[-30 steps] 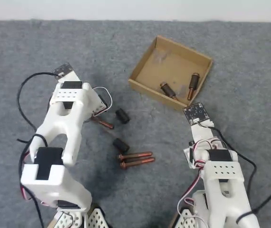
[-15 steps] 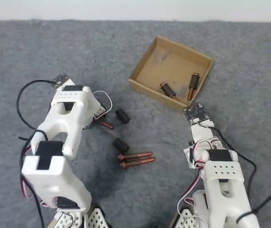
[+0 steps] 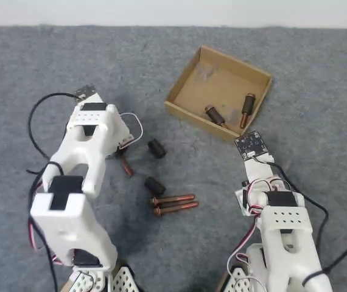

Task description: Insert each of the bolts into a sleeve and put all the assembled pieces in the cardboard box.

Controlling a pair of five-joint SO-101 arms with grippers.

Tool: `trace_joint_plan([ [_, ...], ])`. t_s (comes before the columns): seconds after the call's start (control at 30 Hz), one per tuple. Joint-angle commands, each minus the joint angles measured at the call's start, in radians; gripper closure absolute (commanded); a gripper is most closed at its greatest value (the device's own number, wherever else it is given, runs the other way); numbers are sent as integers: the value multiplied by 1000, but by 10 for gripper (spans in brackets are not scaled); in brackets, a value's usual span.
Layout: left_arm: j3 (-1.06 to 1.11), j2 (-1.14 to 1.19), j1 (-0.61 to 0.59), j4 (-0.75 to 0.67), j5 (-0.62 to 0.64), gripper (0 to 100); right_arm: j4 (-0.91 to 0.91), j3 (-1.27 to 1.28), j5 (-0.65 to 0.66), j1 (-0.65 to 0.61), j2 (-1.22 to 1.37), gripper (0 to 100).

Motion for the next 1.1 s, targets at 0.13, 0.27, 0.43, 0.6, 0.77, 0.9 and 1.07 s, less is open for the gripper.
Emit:
trace_joint_plan([
  [0.13, 211, -253, 72, -189, -310, 988, -13, -3, 25, 18, -39, 991],
  [0.27, 277, -281, 64, -284, -302, 987, -12, -3, 23, 18, -39, 991],
  [0.43, 277, -281, 55, -285, -203, 978, -12, -3, 25, 18, -39, 991],
  [0.6, 283, -281, 55, -273, -187, 870, -10, -3, 25, 18, -39, 991],
  [0.77, 280, -279, 57, -264, -187, 898, -10, -3, 25, 19, -39, 991],
  [0.9, 285, -278, 63, -296, -186, 942, -10, -3, 25, 19, -39, 991],
  [1.07, 216, -184, 57, -252, -64, 949, -10, -3, 23, 19, -39, 991],
])
